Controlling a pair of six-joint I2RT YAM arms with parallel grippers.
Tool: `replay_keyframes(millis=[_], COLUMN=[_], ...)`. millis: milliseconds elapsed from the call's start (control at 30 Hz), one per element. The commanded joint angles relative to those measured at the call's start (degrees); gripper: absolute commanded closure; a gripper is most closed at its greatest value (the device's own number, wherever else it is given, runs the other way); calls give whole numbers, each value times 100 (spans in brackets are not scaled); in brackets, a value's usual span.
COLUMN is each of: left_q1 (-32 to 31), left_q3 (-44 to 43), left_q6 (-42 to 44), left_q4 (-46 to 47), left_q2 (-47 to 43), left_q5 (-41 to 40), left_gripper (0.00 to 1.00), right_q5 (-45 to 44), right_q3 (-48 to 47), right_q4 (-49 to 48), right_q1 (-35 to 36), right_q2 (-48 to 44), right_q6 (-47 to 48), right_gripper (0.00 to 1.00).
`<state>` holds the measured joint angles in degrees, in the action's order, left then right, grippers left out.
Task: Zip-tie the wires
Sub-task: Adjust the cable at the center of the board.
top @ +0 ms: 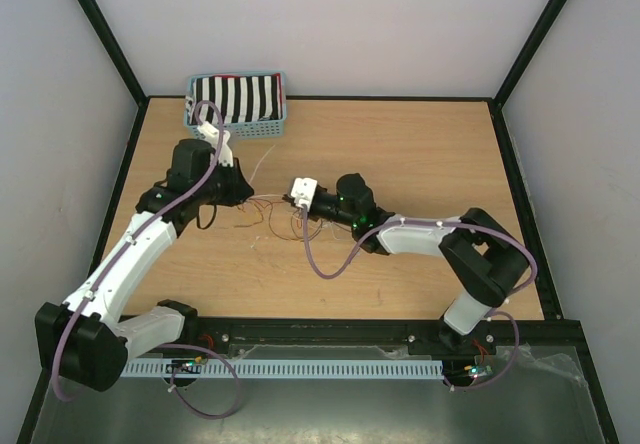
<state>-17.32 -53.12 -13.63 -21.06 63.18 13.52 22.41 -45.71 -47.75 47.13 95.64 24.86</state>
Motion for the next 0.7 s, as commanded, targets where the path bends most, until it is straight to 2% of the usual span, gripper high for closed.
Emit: replay_keyframes(millis=[0,233,667], left_q1=[69,128,226], left_q3=[69,83,21], left_q6=[-85,-141,-148], left_q4=[23,15,-29], left_q2=[13,-4,-56], left_q5=[-63,-173,-226], left_gripper=[100,100,100], right_q5=[-546,-1214,-1760], right_q3=[231,386,636], right_q4=[213,563,833], right_q1=[-63,-124,-332], right_q2=[-380,-645,-1039], right_q6=[38,-40,-143], right_gripper=[100,100,100])
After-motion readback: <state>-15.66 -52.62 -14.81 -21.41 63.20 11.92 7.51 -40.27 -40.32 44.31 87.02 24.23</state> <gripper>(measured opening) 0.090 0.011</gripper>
